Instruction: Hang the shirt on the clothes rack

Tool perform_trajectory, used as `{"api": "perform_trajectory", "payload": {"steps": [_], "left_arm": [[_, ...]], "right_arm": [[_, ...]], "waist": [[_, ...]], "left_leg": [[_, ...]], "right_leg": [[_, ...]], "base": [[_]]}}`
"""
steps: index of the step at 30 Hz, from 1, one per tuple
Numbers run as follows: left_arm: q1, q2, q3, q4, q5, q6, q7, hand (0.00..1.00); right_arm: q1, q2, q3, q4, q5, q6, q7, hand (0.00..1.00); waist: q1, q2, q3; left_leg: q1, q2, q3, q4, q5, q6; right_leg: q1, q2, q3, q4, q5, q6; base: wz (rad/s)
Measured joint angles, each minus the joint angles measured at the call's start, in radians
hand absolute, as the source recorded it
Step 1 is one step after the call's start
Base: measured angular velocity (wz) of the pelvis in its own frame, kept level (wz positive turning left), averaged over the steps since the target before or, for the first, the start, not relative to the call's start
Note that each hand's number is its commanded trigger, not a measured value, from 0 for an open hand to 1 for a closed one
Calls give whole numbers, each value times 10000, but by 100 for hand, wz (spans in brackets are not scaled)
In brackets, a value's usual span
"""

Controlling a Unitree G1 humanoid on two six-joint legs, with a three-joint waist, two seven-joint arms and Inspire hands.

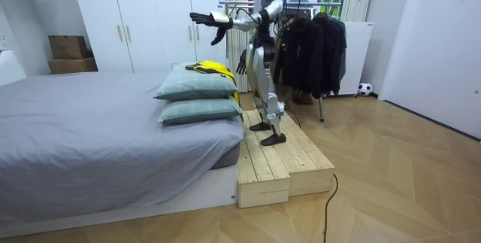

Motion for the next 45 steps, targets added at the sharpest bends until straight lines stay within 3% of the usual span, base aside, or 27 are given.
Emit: {"api": "perform_trajectory", "payload": {"steps": [4, 9, 17, 23, 28, 32, 45], "left_arm": [[-50, 9, -133, -14, 10, -17, -322, 0], [-196, 381, -732, -218, -1, -17, -909, 0], [-344, 385, -1494, -99, -108, -1, -1805, 0], [-543, 384, -1810, 339, -96, 103, -1927, 0], [-552, 381, -1829, 334, -93, 141, -2123, 0], [-551, 380, -1811, 338, -62, 378, -2241, 0], [-549, 369, -1792, 988, -50, 676, -2245, 0]], "right_arm": [[-93, 13, -65, 41, -255, -23, 87, 0], [-279, 12, -73, 280, -373, -99, 10, 0], [-533, 16, -55, 668, -479, -100, -223, 0], [-532, 17, 40, 701, -473, -98, -398, 0], [-523, 21, 41, 719, -464, -87, -419, 0], [-519, 26, 41, 717, -446, -69, -420, 0], [-250, 50, 76, 643, -445, 140, -428, 0]], "waist": [[-98, -39, 23], [-252, -64, 35], [-354, -53, 28], [-555, -2, 15], [-573, 15, 6], [-585, 31, -4], [-536, -166, -2]], "left_leg": [[-24, 13, 14, -1, 0, 0], [-58, 16, 14, -2, 0, 0], [-63, 29, 44, -2, 0, 0], [-64, 48, 281, -2, 0, 0], [-65, 47, 345, -2, 0, 0], [-27, 52, 518, -1, 0, 0], [102, 53, 544, -37, 0, 0]], "right_leg": [[-44, 28, 100, -7, 20, -11], [-80, 32, 118, -10, 31, -16], [-109, 42, 155, 5, 39, -28], [-82, 62, 290, 15, 66, -29], [-104, 72, 399, 9, 92, -14], [-208, 70, 459, 6, 129, -4], [-219, 115, 741, 16, 141, 1]], "base": [[-7], [-1], [-1], [-7], [-7], [-6], [-6]]}}
